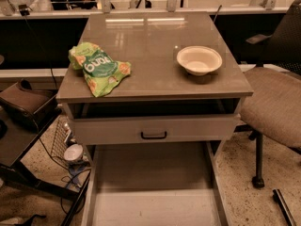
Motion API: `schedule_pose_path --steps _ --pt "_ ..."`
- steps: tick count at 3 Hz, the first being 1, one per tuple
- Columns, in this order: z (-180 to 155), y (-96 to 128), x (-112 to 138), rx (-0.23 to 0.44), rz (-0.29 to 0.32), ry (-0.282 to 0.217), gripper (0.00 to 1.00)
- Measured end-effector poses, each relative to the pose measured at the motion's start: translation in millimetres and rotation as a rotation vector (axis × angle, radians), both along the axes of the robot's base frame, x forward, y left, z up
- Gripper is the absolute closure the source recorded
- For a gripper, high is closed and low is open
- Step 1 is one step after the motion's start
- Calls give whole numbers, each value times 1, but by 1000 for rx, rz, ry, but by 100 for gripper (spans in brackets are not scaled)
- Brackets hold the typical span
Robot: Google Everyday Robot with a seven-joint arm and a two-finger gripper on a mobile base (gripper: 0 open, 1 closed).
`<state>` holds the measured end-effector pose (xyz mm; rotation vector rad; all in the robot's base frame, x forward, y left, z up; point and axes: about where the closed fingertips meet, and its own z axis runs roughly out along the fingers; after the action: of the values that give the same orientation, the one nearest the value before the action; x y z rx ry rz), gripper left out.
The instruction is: Place brown chip bag into middle drawer
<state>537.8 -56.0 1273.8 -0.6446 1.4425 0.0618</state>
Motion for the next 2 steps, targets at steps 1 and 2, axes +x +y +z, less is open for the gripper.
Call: schedule_pose_path --steps 1,2 --pt "-32 -15 -18 12 -39 72 100" --pt "-26 -10 -22 6 -35 60 100"
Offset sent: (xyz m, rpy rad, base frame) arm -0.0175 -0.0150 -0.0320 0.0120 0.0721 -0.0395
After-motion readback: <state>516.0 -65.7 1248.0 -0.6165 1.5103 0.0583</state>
